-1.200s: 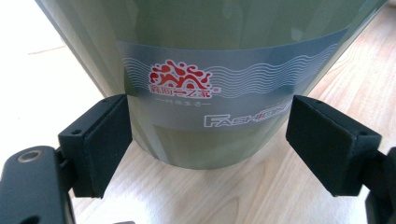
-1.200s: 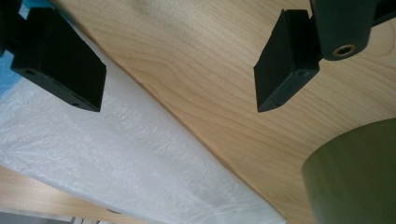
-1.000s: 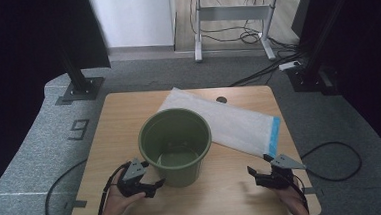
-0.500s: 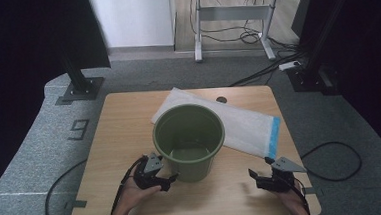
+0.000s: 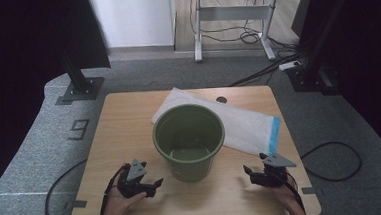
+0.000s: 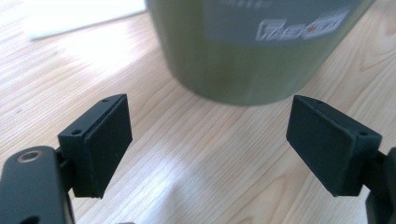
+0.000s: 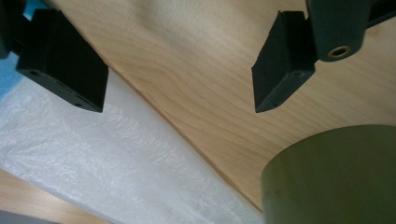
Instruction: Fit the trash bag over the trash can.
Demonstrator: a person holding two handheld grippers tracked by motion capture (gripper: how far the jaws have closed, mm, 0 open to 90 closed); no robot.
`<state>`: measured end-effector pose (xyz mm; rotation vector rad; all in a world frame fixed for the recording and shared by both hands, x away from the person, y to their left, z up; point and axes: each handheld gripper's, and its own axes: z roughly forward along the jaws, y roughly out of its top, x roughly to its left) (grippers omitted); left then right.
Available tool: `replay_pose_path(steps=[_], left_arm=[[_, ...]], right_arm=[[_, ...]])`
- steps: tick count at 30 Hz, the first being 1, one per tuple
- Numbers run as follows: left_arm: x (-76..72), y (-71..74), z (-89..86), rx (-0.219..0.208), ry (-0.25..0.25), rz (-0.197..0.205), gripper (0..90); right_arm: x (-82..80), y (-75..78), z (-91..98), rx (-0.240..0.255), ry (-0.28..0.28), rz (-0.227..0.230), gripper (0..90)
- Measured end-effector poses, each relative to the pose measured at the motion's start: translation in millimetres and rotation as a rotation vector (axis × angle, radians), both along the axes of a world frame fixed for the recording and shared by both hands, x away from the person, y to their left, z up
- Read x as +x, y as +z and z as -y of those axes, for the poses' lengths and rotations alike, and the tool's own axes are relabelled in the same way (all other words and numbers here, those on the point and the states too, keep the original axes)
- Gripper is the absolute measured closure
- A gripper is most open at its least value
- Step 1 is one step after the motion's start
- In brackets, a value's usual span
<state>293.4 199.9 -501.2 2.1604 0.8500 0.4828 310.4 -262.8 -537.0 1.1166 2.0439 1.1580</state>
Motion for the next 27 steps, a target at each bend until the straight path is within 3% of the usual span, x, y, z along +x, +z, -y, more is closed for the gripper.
replay_pose_path(steps=[7,9,15,17,21,24,25,26,27], left_arm=[[-4.2,-3.5,-19.3,-0.014,0.053,-0.011,14.3],[-4.0,-6.4,-25.0,-0.012,0.075,-0.021,14.5],[-0.7,-13.4,-36.9,0.010,0.108,-0.038,14.6],[-1.3,-14.3,-39.8,0.001,0.118,-0.041,14.6],[-1.6,-16.5,-40.6,0.007,0.115,-0.046,14.5],[0.0,-19.6,-41.3,0.023,0.111,-0.054,14.5],[0.2,-20.2,-41.6,0.019,0.113,-0.055,14.5],[0.6,-20.6,-42.3,0.016,0.115,-0.056,14.6],[1.1,-21.0,-42.7,0.012,0.121,-0.058,14.6]], right_arm=[[31.6,-0.6,-17.8,-0.032,-0.039,-0.027,18.9],[46.6,-2.5,-29.6,-0.080,-0.037,-0.049,19.7],[68.3,-5.8,-45.1,-0.141,-0.043,-0.083,20.8],[79.9,-9.9,-48.8,-0.175,-0.059,-0.113,22.9],[86.8,-13.5,-45.7,-0.169,-0.082,-0.125,28.5],[93.2,-13.3,-38.2,-0.145,-0.078,-0.132,41.4],[93.2,-13.3,-38.2,-0.145,-0.078,-0.132,41.4],[96.0,-13.5,-32.7,-0.114,-0.070,-0.151,51.3],[96.0,-13.5,-32.7,-0.114,-0.070,-0.151,51.3]])
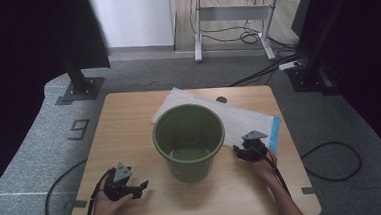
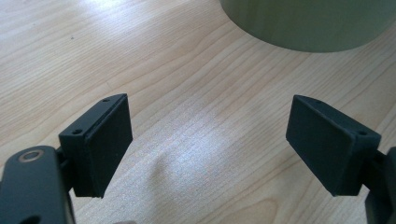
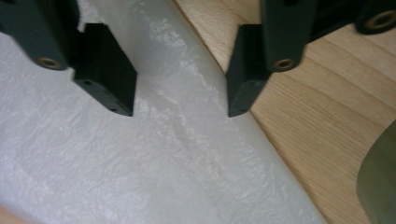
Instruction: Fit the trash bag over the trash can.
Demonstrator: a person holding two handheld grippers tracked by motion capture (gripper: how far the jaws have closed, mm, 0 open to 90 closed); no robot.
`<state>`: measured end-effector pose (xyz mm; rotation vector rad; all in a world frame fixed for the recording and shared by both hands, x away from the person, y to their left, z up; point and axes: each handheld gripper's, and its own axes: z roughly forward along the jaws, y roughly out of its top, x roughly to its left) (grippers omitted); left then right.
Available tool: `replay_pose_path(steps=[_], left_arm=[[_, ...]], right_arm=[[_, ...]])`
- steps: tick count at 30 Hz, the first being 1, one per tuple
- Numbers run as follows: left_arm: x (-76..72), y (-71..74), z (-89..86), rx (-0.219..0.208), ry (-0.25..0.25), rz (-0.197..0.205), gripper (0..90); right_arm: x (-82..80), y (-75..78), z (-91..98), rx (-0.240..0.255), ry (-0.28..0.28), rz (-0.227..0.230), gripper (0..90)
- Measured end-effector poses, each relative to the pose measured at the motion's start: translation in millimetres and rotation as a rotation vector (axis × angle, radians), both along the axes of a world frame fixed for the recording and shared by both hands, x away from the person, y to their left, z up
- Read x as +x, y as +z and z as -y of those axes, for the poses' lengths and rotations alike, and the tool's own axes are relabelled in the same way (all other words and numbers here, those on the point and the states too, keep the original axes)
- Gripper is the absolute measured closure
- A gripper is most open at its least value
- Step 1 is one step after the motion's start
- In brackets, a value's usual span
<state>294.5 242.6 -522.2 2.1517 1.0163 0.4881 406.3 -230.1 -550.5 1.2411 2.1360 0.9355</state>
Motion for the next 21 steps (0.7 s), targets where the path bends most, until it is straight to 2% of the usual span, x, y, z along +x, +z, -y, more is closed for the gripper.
replay_pose_path(steps=[2,3,4,5,8,9,11,15,19,21], left_arm=[[0.8,-0.8,-0.6,0.004,0.006,-0.001,14.7],[0.9,-1.4,-0.9,0.019,0.010,0.000,14.7],[0.9,-1.4,-0.9,0.019,0.010,0.000,14.7],[0.4,-1.3,-1.2,0.029,0.014,0.001,14.7],[-1.0,-0.3,-3.7,0.023,0.024,0.007,14.8],[-1.1,-0.4,-4.7,0.013,0.026,0.007,15.0],[-1.2,-0.8,-4.2,0.015,0.028,0.005,15.0],[-2.4,-0.1,-3.1,0.016,0.020,0.010,15.0],[-2.5,0.0,-5.4,0.009,0.023,0.010,15.2],[-2.5,-0.7,-5.6,0.009,0.023,0.007,15.3]], right_arm=[[3.2,0.3,6.8,0.051,0.026,-0.034,65.0],[4.0,0.8,11.6,0.068,0.008,-0.047,79.6],[4.0,0.8,11.6,0.068,0.008,-0.047,79.6],[3.6,1.2,14.9,0.079,0.001,-0.058,87.1],[-0.2,1.6,16.8,0.074,-0.007,-0.057,88.9],[-9.2,0.4,18.2,0.082,0.000,-0.051,89.0],[-13.7,0.3,18.8,0.087,0.000,-0.054,89.0],[-50.0,1.0,25.8,0.098,0.008,-0.069,89.0],[-85.3,2.0,37.9,0.113,-0.026,-0.073,89.0],[-98.0,2.6,41.6,0.117,-0.038,-0.072,89.0]])
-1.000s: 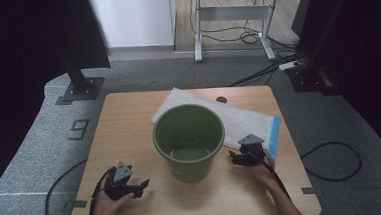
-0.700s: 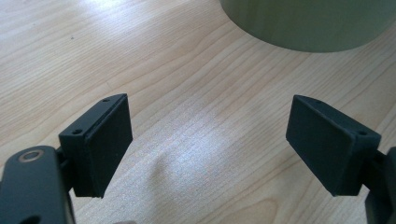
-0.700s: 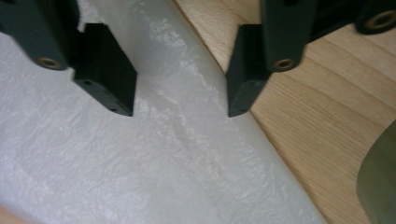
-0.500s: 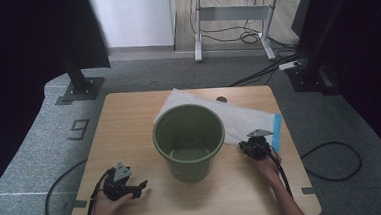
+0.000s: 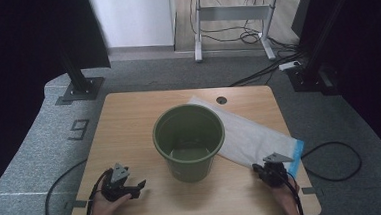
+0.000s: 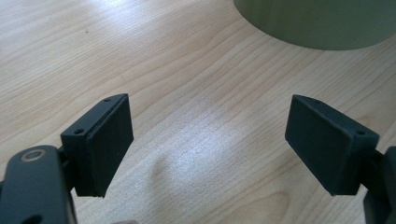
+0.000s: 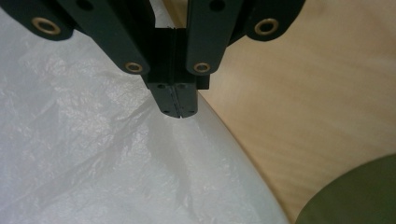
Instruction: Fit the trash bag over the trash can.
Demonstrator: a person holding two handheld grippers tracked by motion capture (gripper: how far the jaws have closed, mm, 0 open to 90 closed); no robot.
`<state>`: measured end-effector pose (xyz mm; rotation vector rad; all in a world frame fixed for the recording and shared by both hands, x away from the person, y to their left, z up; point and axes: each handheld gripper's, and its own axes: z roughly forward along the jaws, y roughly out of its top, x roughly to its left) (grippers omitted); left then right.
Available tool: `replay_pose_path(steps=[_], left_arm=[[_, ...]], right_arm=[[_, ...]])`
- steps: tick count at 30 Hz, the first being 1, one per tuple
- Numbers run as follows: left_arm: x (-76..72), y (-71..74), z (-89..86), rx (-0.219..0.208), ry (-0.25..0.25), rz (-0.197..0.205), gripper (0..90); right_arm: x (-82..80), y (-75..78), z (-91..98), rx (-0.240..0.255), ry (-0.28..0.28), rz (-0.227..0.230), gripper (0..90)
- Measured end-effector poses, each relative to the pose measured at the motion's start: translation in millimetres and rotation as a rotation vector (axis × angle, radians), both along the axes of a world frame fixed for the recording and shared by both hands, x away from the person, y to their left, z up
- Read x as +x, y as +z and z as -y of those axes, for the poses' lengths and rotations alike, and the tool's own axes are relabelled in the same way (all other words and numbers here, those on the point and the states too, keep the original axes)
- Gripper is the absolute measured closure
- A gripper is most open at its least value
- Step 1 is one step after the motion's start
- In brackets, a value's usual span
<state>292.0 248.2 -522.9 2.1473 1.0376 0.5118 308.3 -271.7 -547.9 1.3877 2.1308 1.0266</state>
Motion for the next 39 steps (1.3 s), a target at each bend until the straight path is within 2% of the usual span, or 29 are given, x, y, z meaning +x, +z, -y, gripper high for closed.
replay_pose_path(steps=[3,4,5,7,8,11,13,16,19,21,25,26,27,28,29,35,39], left_arm=[[0.7,0.5,0.6,0.004,0.001,0.002,15.3],[1.0,1.0,0.6,0.002,0.003,0.004,15.4],[2.3,1.0,0.8,-0.002,0.004,0.003,15.4],[3.3,0.5,1.2,-0.001,0.005,0.000,15.5],[4.7,-0.4,2.0,0.006,0.008,-0.003,15.5],[9.2,-2.7,4.8,0.020,0.009,-0.012,15.6],[10.9,-3.9,6.7,0.031,0.004,-0.016,15.6],[12.1,-3.7,8.1,0.037,0.000,-0.014,15.6],[12.2,-3.1,9.2,0.041,0.000,-0.010,15.8],[12.0,-2.7,10.7,0.037,0.001,-0.009,16.1],[11.1,-0.9,13.1,0.046,-0.002,0.002,16.2],[11.7,-1.1,12.9,0.046,0.000,0.000,16.2],[13.3,-2.4,12.7,0.051,0.005,-0.003,16.1],[13.3,-2.4,12.7,0.051,0.005,-0.003,16.2],[13.8,-3.2,13.0,0.053,0.006,-0.003,16.2],[11.9,-4.7,19.1,0.079,0.001,0.001,16.6],[9.6,-3.8,21.1,0.052,0.001,0.005,16.8]], right_arm=[[-11.8,0.6,2.2,-0.011,0.000,-0.005,88.7],[-11.9,2.7,-0.2,-0.018,-0.018,-0.010,77.7],[-10.6,4.7,-2.5,-0.013,-0.033,-0.009,70.5],[-6.7,9.8,-8.6,0.011,-0.045,0.002,59.6],[-6.7,9.8,-8.6,0.011,-0.045,0.002,59.6],[5.2,17.4,-20.6,0.066,-0.016,0.023,49.0],[13.4,20.2,-30.2,0.069,0.008,0.030,48.9],[28.3,17.9,-48.1,0.045,0.051,0.026,48.9],[37.9,10.4,-61.2,-0.021,0.092,0.020,46.9],[44.7,8.1,-66.9,-0.037,0.096,0.020,46.8],[55.9,5.7,-75.4,-0.040,0.113,0.017,48.3],[58.4,4.4,-76.4,-0.035,0.117,0.016,53.8],[61.9,1.4,-78.2,-0.039,0.128,0.005,65.2],[62.2,0.5,-78.5,-0.047,0.124,0.003,68.9],[62.2,0.5,-78.5,-0.047,0.124,0.003,68.9],[59.2,1.8,-71.3,-0.020,0.117,-0.028,86.3],[47.0,0.6,-67.3,-0.015,0.119,-0.019,88.8]])
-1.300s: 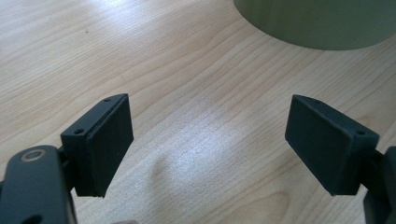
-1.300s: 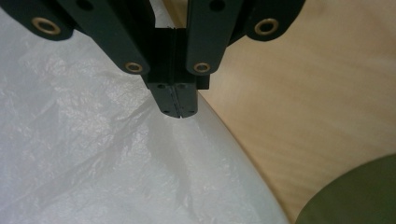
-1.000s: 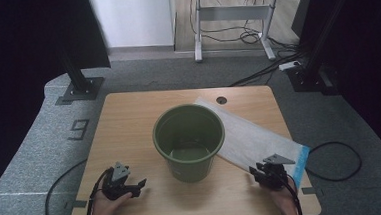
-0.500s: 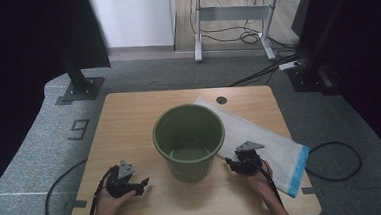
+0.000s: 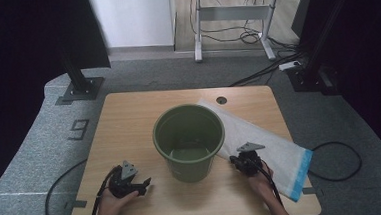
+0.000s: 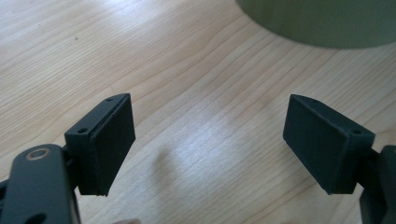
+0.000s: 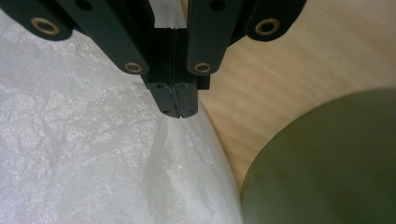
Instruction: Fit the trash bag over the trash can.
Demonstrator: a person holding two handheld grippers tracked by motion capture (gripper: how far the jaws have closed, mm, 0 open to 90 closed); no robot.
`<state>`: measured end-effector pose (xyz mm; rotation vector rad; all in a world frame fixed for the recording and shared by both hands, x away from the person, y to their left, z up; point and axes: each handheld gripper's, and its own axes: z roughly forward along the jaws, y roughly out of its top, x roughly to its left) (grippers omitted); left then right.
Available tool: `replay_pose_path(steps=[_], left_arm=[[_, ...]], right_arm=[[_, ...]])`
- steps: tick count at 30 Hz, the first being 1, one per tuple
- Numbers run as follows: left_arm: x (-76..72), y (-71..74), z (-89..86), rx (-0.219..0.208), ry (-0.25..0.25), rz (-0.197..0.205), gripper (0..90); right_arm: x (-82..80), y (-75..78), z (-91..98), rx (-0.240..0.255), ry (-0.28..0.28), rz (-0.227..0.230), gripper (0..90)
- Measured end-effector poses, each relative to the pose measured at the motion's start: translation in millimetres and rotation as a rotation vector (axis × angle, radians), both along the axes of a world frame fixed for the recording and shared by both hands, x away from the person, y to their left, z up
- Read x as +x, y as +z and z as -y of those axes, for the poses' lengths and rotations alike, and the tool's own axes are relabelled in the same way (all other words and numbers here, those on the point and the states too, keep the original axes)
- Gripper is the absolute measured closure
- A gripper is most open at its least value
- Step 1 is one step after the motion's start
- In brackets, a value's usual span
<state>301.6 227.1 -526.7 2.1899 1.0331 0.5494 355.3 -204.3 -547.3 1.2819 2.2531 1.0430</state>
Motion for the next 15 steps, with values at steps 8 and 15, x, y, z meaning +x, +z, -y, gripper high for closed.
replay_pose_path(steps=[8,15], left_arm=[[0.0,0.0,1.0,0.002,0.001,0.004,17.2],[3.4,-1.4,1.6,-0.010,0.005,-0.004,17.7]], right_arm=[[-33.6,2.0,22.3,0.002,-0.008,-0.029,88.7],[-23.2,9.5,11.5,0.035,0.013,0.044,52.9]])
